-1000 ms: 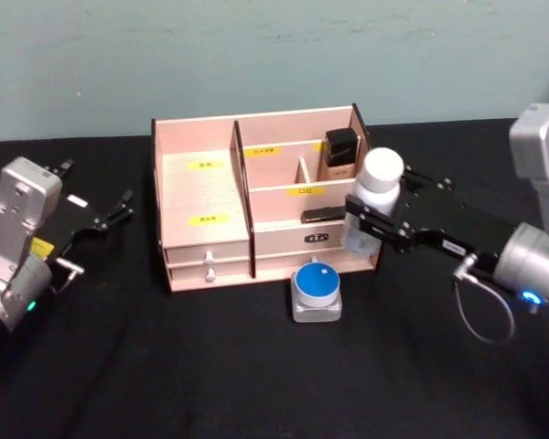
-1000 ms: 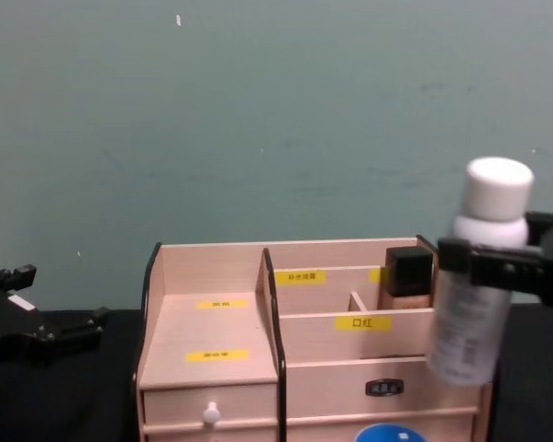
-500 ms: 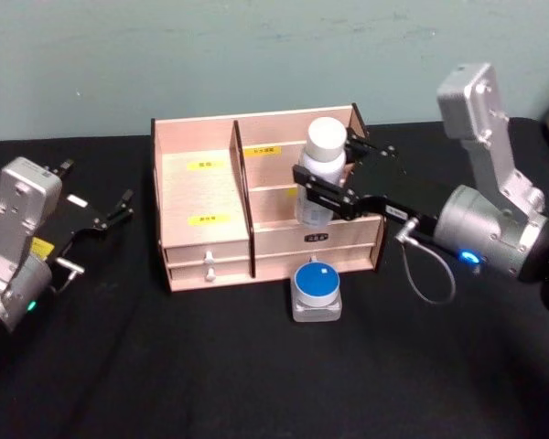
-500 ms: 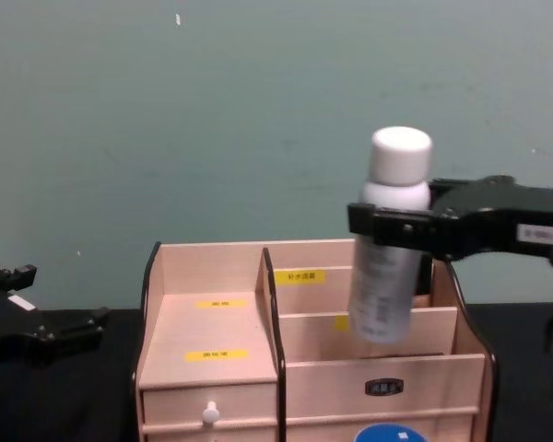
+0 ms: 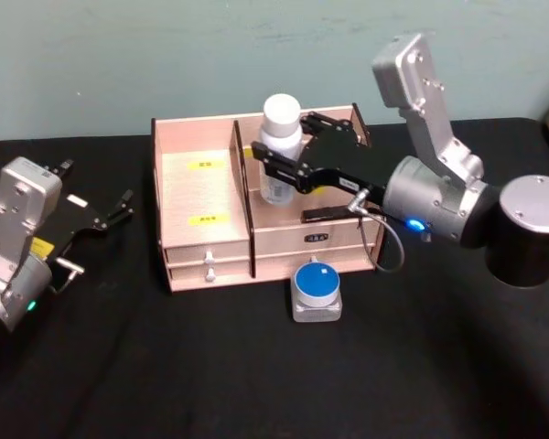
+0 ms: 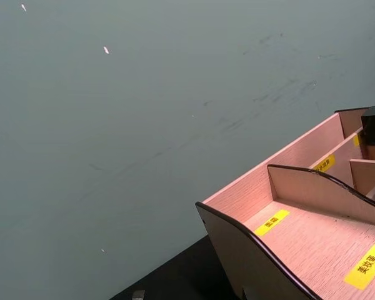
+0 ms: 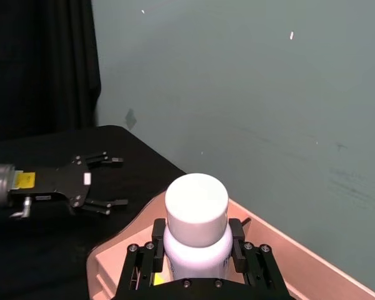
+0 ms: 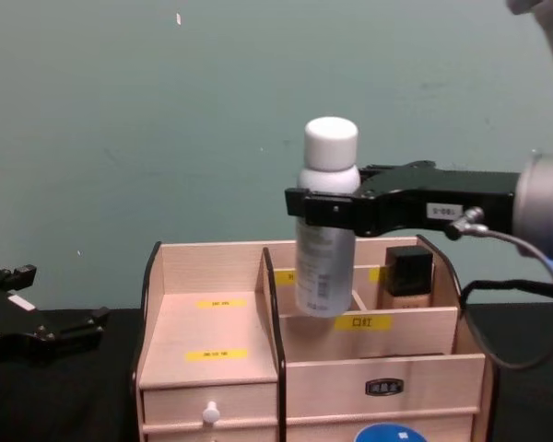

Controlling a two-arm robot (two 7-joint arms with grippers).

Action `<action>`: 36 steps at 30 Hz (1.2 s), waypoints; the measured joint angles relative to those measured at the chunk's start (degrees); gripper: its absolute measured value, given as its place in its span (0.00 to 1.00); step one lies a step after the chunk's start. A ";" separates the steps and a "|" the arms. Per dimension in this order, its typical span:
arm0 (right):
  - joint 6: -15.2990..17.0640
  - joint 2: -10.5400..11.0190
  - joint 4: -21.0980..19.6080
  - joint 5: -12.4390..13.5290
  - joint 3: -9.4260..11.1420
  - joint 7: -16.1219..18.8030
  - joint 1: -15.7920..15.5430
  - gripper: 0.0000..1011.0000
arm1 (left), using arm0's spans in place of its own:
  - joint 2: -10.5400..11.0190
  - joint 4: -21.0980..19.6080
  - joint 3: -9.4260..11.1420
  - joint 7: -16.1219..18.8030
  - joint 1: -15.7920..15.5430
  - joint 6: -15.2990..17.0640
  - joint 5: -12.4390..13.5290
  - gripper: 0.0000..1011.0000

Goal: Pick up the facial cleanser and watermelon frost from the table and place them into the tiered storage box.

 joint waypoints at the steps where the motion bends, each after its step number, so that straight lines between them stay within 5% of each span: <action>1: 0.00 -0.26 0.49 -0.20 -0.14 -0.06 0.33 0.60 | 0.00 0.00 0.00 0.00 0.00 0.00 0.00 1.00; 12: -0.75 -3.75 6.76 -2.41 -0.71 -1.36 3.70 0.60 | 0.00 0.00 0.00 0.00 0.00 0.00 0.00 1.00; 36: -2.83 -7.00 13.37 -4.08 0.71 -1.23 6.05 0.60 | 0.00 0.00 0.00 0.00 0.00 0.00 0.00 1.00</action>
